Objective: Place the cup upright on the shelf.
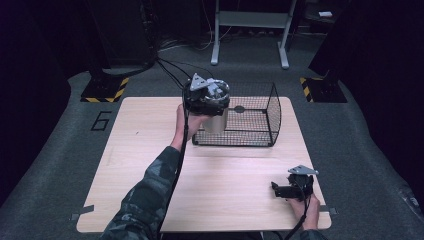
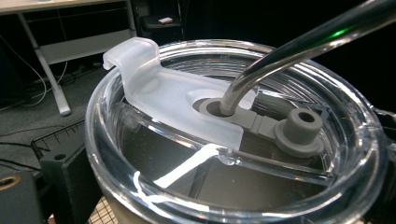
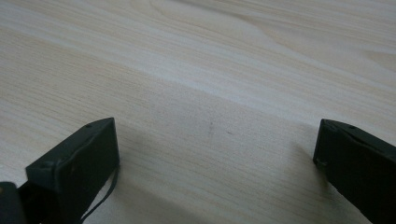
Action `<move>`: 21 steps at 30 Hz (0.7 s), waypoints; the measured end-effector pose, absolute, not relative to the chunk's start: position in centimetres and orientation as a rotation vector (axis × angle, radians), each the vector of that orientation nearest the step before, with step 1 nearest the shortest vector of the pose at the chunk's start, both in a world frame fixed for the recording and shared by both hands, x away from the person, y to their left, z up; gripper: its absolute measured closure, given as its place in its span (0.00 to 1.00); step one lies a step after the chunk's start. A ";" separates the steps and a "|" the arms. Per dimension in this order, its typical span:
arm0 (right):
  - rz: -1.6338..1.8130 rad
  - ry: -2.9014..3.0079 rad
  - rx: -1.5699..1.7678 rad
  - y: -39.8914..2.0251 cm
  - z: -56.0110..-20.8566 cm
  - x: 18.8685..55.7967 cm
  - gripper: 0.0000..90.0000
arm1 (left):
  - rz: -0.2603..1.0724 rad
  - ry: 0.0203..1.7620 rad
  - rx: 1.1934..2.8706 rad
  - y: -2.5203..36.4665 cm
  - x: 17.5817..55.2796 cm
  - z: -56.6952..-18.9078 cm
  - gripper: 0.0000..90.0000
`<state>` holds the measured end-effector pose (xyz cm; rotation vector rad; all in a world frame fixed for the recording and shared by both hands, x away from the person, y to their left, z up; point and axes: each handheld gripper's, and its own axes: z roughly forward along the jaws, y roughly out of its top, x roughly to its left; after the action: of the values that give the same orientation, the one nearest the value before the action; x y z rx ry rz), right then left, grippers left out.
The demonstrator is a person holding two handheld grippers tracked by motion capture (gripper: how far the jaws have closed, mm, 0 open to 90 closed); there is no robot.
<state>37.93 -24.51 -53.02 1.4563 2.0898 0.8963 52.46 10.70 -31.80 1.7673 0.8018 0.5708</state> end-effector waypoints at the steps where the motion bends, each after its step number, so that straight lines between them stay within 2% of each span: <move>1: 0.897 2.091 1.455 -24.5 -53.0 37.9 0.00 | 0.570 0.803 1.769 10.7 52.6 -31.8 0.04; 21: 0.897 2.091 1.453 -24.5 -53.0 37.9 0.00 | 0.582 0.846 1.756 9.7 55.4 -32.4 0.04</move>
<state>37.95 -24.53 -53.03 1.4526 2.0907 0.8967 55.38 9.69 -32.44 1.7558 0.8457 0.5821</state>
